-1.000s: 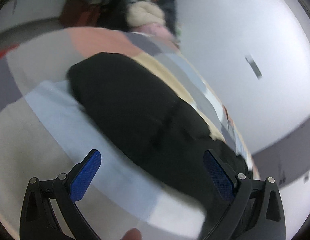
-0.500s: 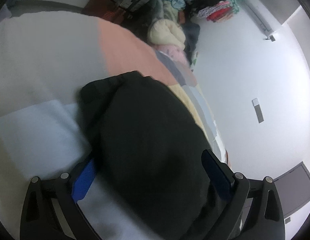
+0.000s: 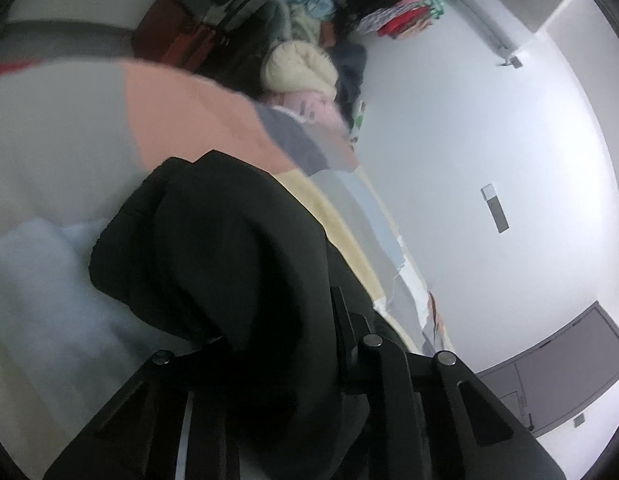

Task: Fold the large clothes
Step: 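Grasp the sleeve cuff with the left gripper and lift it, then carry the sleeve with the left gripper across the jacket body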

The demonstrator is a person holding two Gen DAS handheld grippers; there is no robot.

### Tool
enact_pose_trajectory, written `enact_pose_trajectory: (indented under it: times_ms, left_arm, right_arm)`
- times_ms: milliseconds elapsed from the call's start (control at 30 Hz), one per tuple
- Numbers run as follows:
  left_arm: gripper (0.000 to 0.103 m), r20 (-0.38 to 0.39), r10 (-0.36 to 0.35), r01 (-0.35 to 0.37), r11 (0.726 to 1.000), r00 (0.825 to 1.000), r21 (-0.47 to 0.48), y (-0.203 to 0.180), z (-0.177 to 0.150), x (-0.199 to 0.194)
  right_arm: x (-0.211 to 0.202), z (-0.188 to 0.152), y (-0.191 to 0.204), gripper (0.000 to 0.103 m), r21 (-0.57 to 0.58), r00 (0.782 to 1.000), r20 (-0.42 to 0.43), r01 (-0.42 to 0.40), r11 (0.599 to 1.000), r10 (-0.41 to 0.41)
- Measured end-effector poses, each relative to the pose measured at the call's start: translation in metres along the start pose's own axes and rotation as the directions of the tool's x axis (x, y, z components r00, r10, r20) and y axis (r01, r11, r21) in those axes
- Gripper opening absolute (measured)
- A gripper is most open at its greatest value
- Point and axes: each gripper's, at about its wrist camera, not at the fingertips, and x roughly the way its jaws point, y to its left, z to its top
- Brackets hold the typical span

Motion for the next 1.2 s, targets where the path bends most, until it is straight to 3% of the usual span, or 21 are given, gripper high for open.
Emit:
enact_pose_trajectory:
  times_ms: [367,600,867,1200]
  left_arm:
    - [0.013,0.060,0.054,-0.063,0.986,0.997,0.157,-0.087,-0.003,-0.081]
    - [0.010,0.084,0.035,-0.052,0.976,0.996,0.212,-0.143,-0.016,-0.133]
    - [0.009,0.099,-0.003,-0.028,0.952,0.995,0.306,-0.219,-0.050,-0.190]
    - [0.009,0.088,-0.040,-0.001,0.905,0.995,0.425,-0.314,-0.098,-0.225]
  right_arm:
    - [-0.032,-0.005,-0.001,0.103,-0.056,0.997,0.058,-0.046,0.997,0.049]
    - [-0.044,-0.008,-0.013,0.103,-0.058,0.995,0.052,-0.078,0.995,0.081]
    - [-0.063,-0.008,-0.027,0.103,-0.058,0.989,0.088,-0.116,0.992,0.121]
    - [-0.080,-0.009,-0.044,0.103,-0.098,0.978,0.140,-0.143,0.985,0.156]
